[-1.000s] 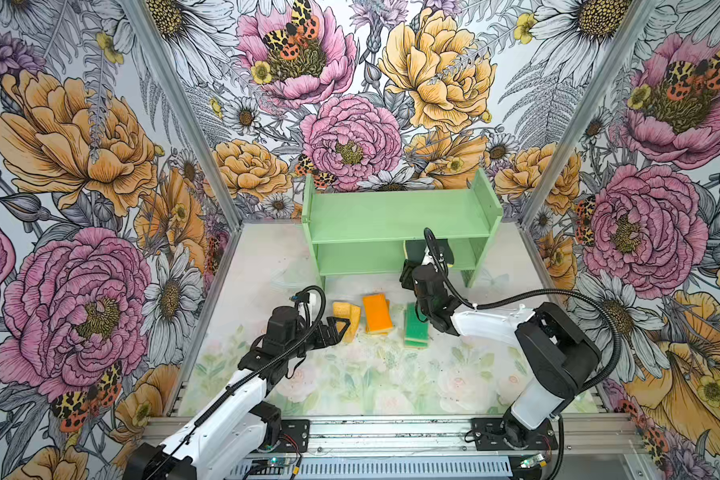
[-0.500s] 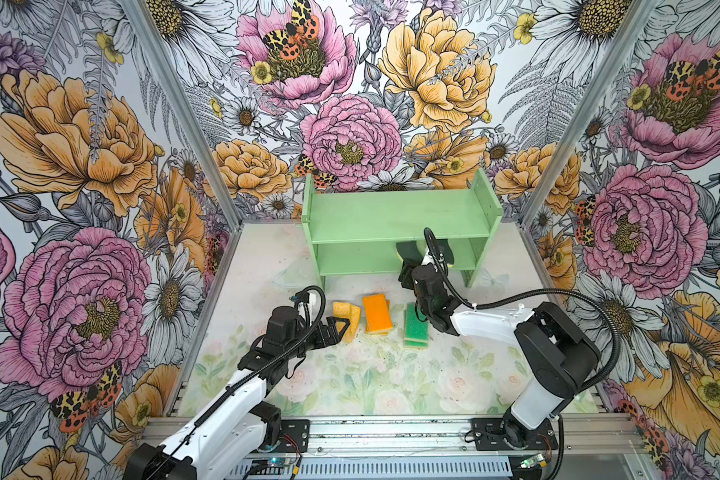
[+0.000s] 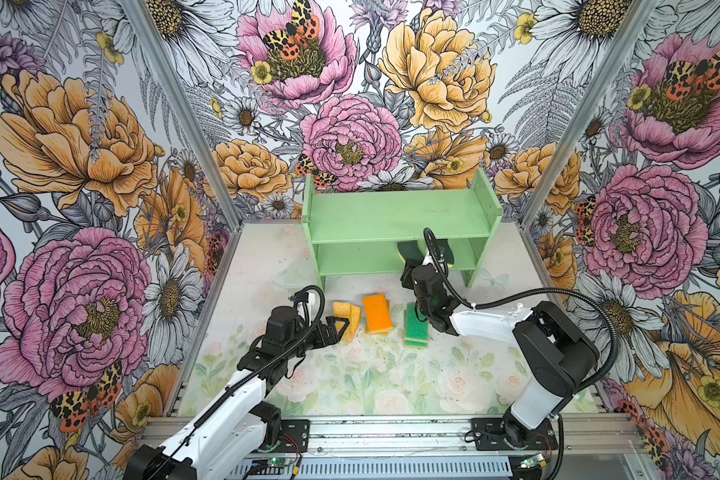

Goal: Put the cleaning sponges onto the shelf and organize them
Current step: 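Lower the scouring pad onto the lower shelf with the right gripper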

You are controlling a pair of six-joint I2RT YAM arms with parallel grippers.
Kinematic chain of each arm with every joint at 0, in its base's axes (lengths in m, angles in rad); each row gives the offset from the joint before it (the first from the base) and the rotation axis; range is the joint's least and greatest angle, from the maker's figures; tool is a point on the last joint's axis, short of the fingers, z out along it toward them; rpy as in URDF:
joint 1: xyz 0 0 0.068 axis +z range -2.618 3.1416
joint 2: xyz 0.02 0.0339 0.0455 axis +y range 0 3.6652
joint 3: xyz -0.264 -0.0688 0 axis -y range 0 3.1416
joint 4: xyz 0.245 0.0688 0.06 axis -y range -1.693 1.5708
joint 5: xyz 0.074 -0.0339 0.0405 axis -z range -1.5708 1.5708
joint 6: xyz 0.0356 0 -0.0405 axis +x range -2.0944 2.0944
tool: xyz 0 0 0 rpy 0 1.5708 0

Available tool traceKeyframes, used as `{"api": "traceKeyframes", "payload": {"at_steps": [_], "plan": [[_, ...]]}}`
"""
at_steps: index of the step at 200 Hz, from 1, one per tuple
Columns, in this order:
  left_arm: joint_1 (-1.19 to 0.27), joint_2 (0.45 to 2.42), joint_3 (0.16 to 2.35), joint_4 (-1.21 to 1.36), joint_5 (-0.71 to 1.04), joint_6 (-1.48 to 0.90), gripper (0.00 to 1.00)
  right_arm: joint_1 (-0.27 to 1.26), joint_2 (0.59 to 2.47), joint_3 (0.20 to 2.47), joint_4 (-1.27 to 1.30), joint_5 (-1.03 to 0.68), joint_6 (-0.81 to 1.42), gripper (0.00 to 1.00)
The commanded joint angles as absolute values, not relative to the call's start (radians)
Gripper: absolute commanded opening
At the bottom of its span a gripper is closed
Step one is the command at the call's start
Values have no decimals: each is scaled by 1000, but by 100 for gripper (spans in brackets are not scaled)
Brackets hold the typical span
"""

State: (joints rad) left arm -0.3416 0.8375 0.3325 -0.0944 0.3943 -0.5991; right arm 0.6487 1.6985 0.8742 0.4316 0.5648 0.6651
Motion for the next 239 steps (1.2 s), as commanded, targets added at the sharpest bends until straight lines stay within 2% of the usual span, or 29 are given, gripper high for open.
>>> {"api": "traceKeyframes", "payload": {"at_steps": [1, 105, 239], "plan": [[-331, 824, 316, -96, 419, -580, 99, 657, 1730, 885, 416, 609, 703, 58], [-323, 802, 309, -109, 420, -580, 99, 666, 1747, 868, 463, 671, 774, 55], [-316, 798, 302, -103, 429, -578, 99, 676, 1775, 878, 481, 710, 812, 55]]}}
